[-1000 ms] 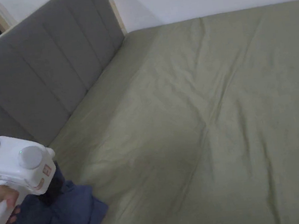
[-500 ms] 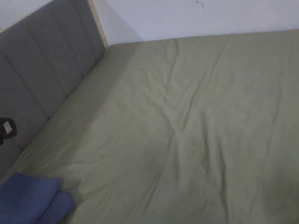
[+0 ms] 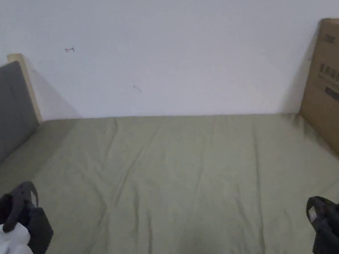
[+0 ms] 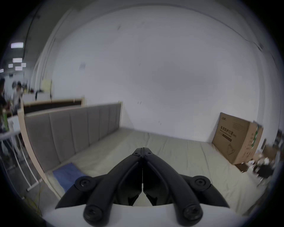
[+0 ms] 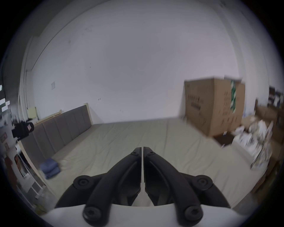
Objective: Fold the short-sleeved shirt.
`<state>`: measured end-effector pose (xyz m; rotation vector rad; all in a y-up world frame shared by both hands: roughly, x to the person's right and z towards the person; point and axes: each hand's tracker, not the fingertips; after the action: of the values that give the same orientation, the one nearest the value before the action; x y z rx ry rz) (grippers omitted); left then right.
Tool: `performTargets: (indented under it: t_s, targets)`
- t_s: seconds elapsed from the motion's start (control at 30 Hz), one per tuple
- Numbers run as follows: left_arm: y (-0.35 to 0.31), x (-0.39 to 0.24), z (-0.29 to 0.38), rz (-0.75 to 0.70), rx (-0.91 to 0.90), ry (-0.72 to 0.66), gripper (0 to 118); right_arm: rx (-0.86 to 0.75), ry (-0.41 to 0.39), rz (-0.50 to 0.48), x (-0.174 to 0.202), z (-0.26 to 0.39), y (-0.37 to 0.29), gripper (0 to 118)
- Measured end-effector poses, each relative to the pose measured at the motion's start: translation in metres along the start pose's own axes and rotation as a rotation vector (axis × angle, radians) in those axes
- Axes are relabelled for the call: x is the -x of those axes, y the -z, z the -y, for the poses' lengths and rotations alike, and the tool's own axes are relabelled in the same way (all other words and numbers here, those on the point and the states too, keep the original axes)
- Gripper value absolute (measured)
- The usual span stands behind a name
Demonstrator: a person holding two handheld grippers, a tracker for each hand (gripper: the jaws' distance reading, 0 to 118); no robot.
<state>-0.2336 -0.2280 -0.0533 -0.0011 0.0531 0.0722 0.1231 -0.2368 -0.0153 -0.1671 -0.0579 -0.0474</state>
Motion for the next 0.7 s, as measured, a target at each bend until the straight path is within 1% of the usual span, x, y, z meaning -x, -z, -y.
performTargets:
  t_s: [0.07, 0.13, 0.23, 0.33, 0.37, 0.4, 0.43, 0.47, 0.5, 0.53, 0.57, 0.6, 0.63, 0.7]
  targets:
    - [-0.015, -0.025, 0.007, 0.05, -0.002, -0.011, 0, -0.041, -0.07, 0.005, 0.002, 0.0, -0.015, 2]
    - [-0.026, -0.047, 0.009, 0.11, 0.013, 0.04, 0, -0.06, -0.09, 0.0, 0.001, 0.002, -0.031, 2]
    - [-0.045, -0.073, 0.006, 0.16, -0.022, 0.06, 0, -0.071, -0.046, -0.012, -0.01, 0.004, -0.05, 2]
    - [-0.058, -0.087, -0.001, 0.184, -0.056, 0.082, 0, -0.087, -0.016, 0.025, -0.023, 0.004, -0.059, 2]
    - [-0.061, -0.089, -0.003, 0.197, -0.07, 0.085, 3, -0.09, -0.002, 0.027, -0.029, 0.002, -0.062, 2]
    - [-0.064, -0.092, -0.004, 0.198, -0.08, 0.084, 15, -0.097, 0.015, 0.034, -0.033, 0.0, -0.065, 4]
    - [-0.067, -0.093, -0.007, 0.203, -0.095, 0.083, 57, -0.103, 0.024, 0.038, -0.037, -0.001, -0.067, 12]
    - [-0.069, -0.094, -0.008, 0.204, -0.106, 0.08, 102, -0.112, 0.038, 0.043, -0.042, -0.002, -0.069, 34]
    - [-0.07, -0.095, -0.01, 0.203, -0.104, 0.078, 114, -0.126, 0.051, 0.041, -0.045, -0.004, -0.071, 57]
    - [-0.068, -0.096, -0.012, 0.2, -0.087, 0.068, 118, -0.131, 0.06, 0.039, -0.048, -0.005, -0.072, 69]
    - [-0.072, -0.089, -0.011, 0.154, -0.054, 0.047, 118, -0.128, 0.064, 0.042, -0.049, -0.006, -0.071, 69]
    - [-0.069, -0.092, -0.023, 0.203, -0.088, 0.048, 116, -0.123, 0.073, 0.046, -0.052, -0.006, -0.069, 114]
    - [-0.067, -0.092, -0.028, 0.206, -0.057, 0.039, 118, -0.115, 0.071, 0.044, -0.054, -0.001, -0.078, 117]
    - [-0.064, -0.091, -0.024, 0.208, -0.057, 0.033, 118, -0.111, 0.054, 0.052, -0.051, -0.002, -0.078, 118]
